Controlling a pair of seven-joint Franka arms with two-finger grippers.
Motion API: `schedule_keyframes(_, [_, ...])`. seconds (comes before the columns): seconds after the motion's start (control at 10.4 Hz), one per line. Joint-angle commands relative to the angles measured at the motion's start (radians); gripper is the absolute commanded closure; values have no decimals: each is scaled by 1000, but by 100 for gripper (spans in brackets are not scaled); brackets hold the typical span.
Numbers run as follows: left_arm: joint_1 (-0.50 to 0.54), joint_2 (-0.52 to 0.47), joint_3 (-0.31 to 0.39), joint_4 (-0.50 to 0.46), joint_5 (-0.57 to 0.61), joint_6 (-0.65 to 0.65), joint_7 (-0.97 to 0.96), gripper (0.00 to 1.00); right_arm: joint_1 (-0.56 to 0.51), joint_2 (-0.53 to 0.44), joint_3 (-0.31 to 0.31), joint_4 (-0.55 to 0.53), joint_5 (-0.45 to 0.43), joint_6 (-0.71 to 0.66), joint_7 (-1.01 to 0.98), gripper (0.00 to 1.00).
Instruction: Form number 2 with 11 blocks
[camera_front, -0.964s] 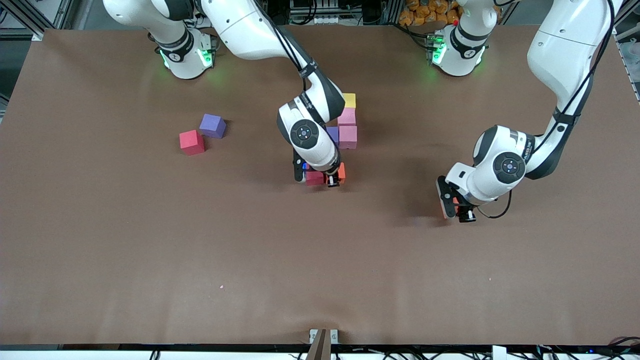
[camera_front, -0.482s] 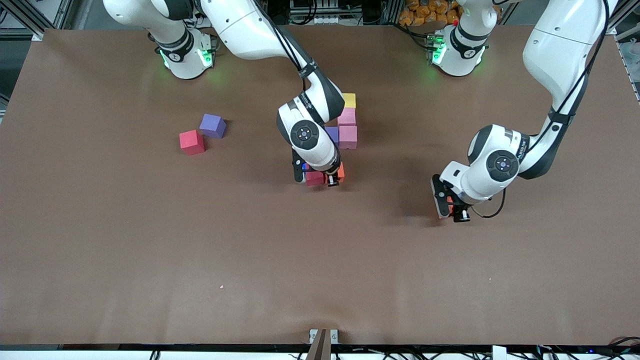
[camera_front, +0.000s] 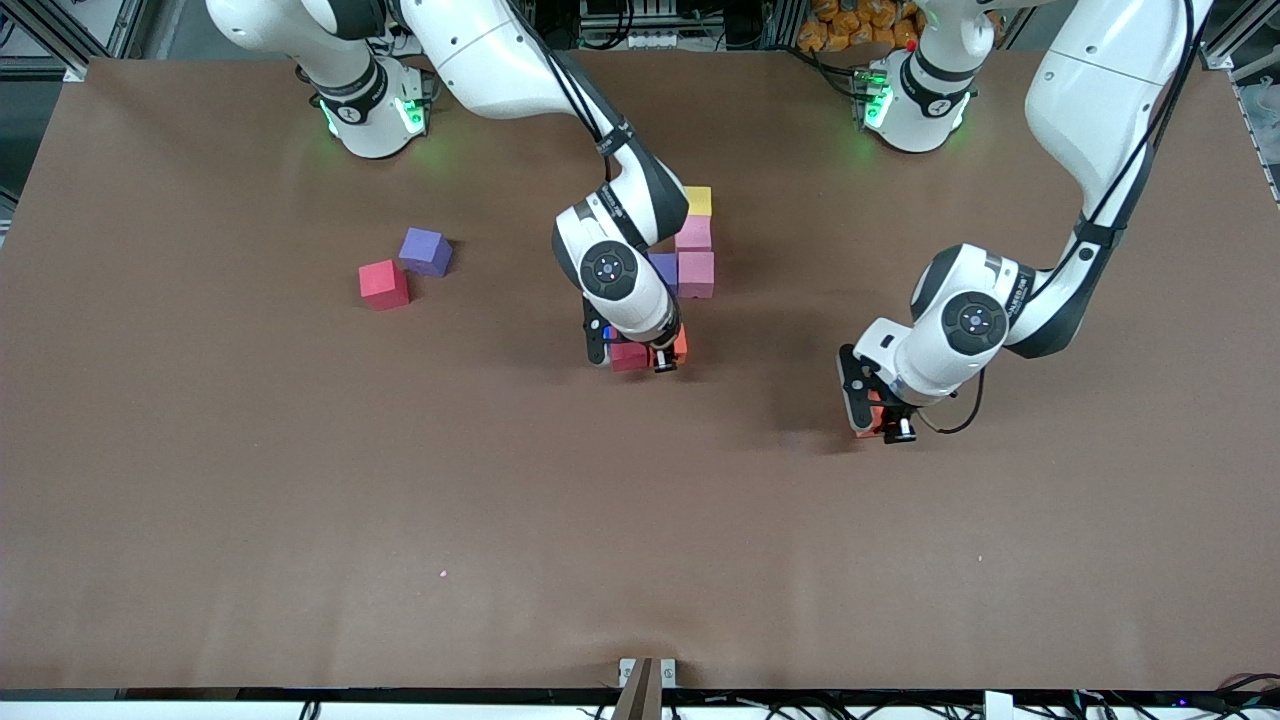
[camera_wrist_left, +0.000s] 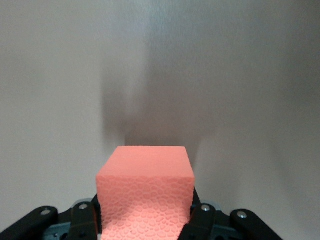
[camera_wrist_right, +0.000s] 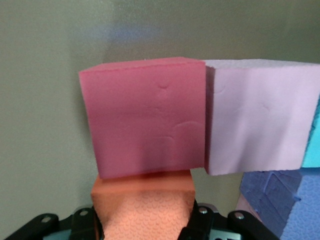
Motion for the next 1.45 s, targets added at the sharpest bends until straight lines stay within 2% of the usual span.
schedule_keyframes(0.0, [-40,-20,6,20,25,-49,-64,54,2,-7,1,-52,-20,-19,-10,2])
schedule_keyframes(0.39, [-105,-18,6,63,23,-98,-116,54,3,-23,3,-43,-18,-20,-4,0])
schedule_keyframes(0.77, [-165,-21,6,116,25,-202,-159,54,5,-41,3,-40,-14,-22,7,0])
schedule_keyframes(1.35, [-249,-17,6,133,14,-232,-210,55,3,-63,3,-32,-9,-60,5,0])
